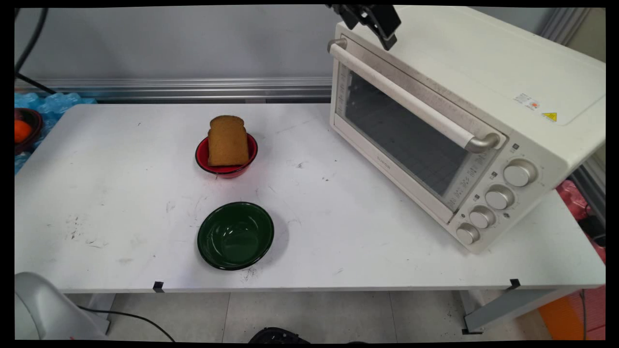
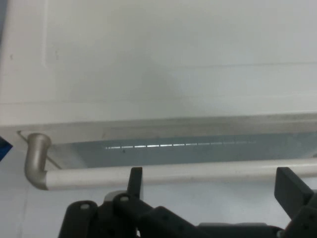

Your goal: Open the oven

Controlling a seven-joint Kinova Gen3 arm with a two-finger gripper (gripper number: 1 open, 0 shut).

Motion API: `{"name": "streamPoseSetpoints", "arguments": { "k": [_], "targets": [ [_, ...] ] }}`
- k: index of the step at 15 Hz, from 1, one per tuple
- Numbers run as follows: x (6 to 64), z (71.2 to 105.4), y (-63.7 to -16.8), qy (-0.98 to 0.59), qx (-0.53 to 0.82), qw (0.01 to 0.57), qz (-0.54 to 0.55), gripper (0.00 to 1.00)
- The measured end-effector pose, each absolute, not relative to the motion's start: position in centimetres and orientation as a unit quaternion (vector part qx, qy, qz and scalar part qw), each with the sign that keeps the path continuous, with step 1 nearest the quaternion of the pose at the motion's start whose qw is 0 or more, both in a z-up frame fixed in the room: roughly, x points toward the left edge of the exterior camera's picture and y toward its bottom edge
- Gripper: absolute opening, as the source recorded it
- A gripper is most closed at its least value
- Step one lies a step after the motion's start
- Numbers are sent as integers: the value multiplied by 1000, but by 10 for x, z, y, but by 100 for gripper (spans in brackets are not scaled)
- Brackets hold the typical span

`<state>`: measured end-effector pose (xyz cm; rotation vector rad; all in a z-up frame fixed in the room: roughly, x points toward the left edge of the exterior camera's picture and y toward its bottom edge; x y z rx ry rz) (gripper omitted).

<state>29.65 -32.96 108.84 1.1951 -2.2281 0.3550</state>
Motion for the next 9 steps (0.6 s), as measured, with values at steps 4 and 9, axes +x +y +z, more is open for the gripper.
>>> {"name": "streamPoseSetpoints", "arguments": {
  "k": [4, 9],
  "targets": [
    [280, 1073, -340, -833, 456, 283, 134, 100],
    [267, 1054, -355, -832, 457, 280, 142, 100]
  ]
}}
